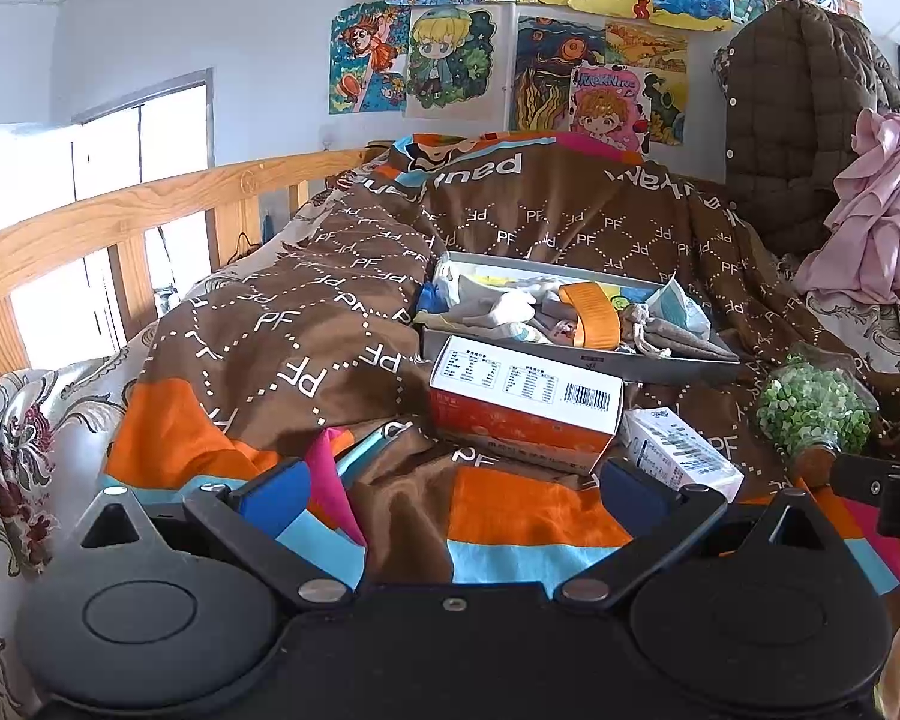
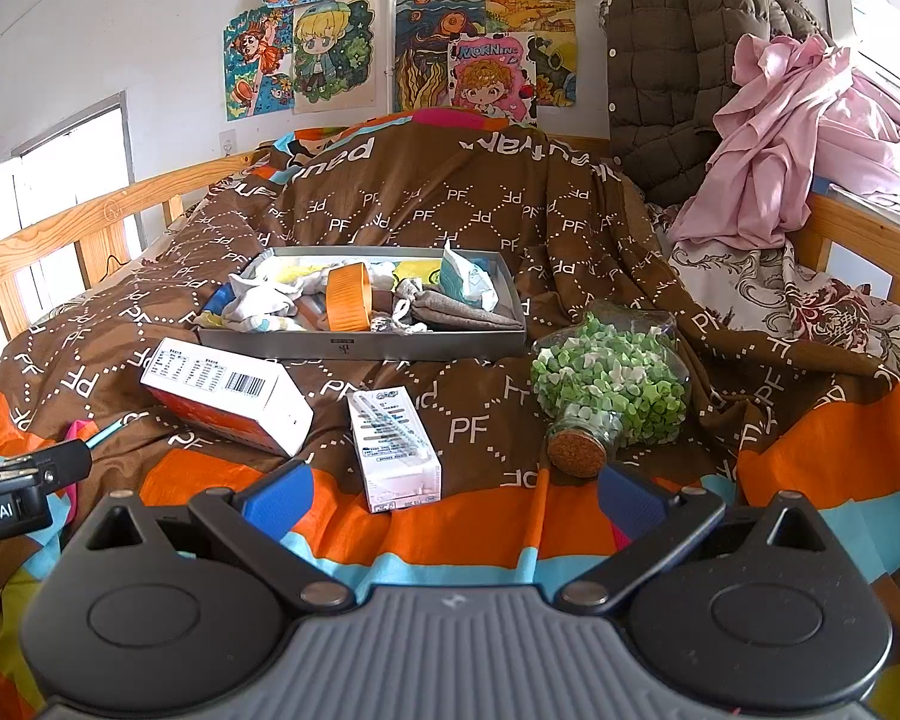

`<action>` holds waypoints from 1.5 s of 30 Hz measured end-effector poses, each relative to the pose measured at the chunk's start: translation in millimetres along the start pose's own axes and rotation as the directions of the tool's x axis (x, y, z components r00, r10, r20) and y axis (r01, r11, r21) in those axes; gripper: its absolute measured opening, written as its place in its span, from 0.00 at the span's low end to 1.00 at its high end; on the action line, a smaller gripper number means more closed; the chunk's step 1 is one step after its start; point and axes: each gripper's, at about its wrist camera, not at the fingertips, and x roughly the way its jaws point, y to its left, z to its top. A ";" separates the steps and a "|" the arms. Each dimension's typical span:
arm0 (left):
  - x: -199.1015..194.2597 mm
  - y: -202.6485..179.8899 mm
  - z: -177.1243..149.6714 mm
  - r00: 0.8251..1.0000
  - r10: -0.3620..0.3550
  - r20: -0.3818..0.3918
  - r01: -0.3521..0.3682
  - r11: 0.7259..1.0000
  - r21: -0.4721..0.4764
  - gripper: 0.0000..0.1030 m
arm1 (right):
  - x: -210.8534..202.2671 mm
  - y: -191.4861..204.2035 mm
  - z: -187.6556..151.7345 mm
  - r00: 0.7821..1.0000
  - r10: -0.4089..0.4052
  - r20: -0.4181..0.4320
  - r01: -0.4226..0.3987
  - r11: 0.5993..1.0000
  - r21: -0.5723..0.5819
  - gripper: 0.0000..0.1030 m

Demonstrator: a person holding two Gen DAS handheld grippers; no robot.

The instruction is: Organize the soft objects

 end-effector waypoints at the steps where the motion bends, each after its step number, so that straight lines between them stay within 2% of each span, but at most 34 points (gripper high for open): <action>1: 0.1 -0.1 -0.1 1.000 0.000 -0.001 0.000 1.000 0.000 0.99 | 0.0 0.1 0.0 1.000 0.000 0.000 0.000 1.000 0.000 1.00; 45: 1.5 -1.2 -1.2 1.000 -0.002 -0.013 0.002 1.000 0.005 0.99 | 0.4 0.3 0.1 1.000 0.000 -0.002 0.000 1.000 0.000 1.00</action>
